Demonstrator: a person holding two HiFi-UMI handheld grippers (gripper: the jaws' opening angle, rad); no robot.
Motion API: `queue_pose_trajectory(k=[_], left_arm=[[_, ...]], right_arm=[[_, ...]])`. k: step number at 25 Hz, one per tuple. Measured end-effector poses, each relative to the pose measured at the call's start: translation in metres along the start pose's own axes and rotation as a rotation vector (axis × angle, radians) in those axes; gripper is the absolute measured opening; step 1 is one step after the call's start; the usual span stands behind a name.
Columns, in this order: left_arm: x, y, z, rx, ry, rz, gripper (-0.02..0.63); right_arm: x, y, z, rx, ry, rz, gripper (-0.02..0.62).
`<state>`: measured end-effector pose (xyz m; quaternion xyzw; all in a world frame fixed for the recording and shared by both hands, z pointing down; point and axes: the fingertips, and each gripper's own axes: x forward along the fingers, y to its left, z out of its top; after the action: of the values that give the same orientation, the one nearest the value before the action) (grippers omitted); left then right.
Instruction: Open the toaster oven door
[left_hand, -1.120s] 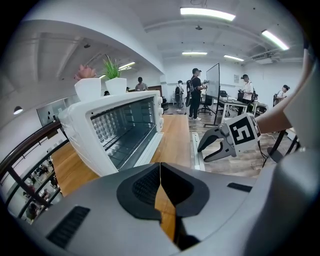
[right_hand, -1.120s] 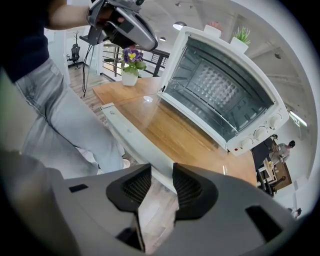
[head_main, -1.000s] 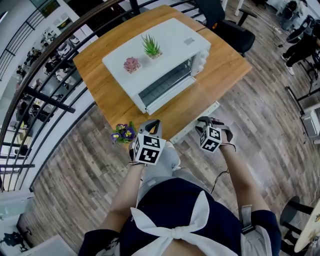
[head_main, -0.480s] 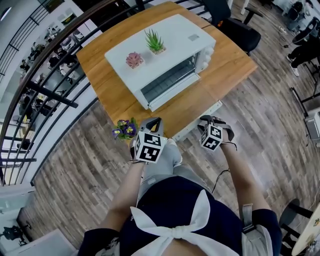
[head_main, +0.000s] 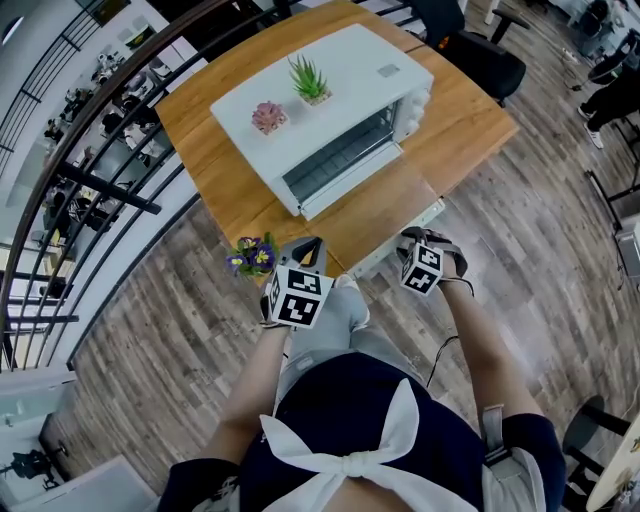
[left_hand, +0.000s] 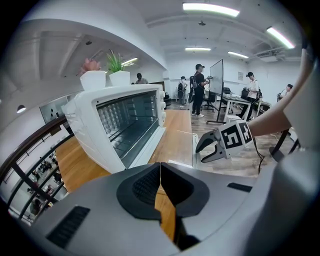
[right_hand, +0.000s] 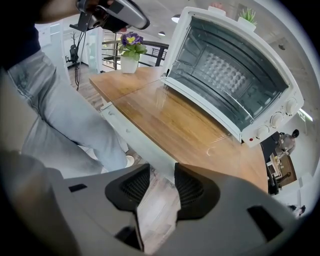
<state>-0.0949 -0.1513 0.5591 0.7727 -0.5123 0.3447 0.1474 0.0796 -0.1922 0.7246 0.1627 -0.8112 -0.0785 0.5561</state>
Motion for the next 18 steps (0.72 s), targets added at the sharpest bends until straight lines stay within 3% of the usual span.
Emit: queue_pose_trajectory(k=[9, 18], left_arm=[[-0.005, -0.005, 0.004, 0.003, -0.009, -0.004, 0.023], [-0.01, -0.008, 0.023, 0.017, -0.049, -0.016, 0.023]], right_arm=[[-0.005, -0.002, -0.001, 0.062, -0.006, 0.007, 0.167], [-0.051, -0.032, 0.017, 0.206, -0.146, -0.086, 0.137]])
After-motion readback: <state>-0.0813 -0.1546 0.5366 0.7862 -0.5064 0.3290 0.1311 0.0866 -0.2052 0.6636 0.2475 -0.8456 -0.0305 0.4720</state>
